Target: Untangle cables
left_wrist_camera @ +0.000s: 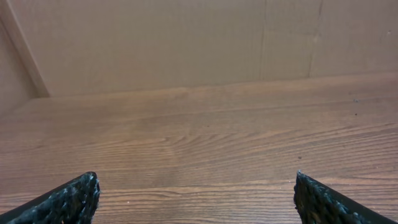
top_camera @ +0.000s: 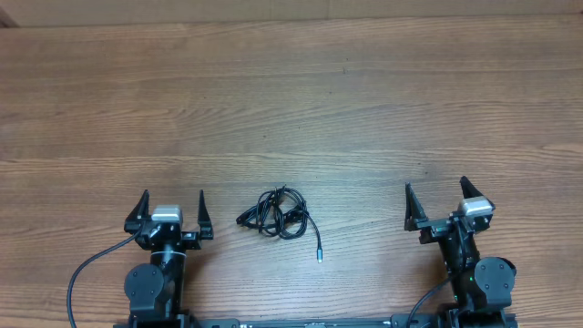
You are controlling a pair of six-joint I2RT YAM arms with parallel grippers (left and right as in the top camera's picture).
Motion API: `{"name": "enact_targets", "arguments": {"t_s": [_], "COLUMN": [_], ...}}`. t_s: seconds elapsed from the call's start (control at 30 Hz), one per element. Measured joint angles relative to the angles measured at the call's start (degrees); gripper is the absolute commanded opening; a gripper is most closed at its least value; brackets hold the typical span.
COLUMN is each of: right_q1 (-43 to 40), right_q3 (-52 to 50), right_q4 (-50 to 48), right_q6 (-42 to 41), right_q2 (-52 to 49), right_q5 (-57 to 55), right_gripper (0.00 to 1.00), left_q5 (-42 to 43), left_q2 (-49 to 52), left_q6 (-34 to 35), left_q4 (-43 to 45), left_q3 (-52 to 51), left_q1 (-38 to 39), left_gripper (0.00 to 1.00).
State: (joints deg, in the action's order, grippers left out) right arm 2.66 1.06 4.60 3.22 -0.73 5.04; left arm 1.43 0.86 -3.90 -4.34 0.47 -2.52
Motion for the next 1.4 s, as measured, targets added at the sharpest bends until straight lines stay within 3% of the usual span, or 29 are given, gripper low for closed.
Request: {"name": "enact_targets", "arguments": {"t_s": [0.8,1.07,1.4], "right_q1": [0.0,0.0,0.0], "right_q3": [0.0,0.0,0.0], "right_q4": [0.0,0.0,0.0], "right_q6": [0.0,0.0,0.0], "right_q2": [0.0,0.0,0.0], "right_q5": [0.0,0.0,0.0], "right_gripper": [1.0,1.0,1.0], "left_q5": [0.5,1.2,2.0], "left_q2": [0.0,0.1,9.8], "left_q6": [1.5,2.1,0.0], "left_q4": [-0.5,-5.7,-11.8], "left_q3": [0.1,2.6,8.5], "left_q1": [0.0,0.0,0.0], "left_gripper": [1.0,1.0,1.0]}}
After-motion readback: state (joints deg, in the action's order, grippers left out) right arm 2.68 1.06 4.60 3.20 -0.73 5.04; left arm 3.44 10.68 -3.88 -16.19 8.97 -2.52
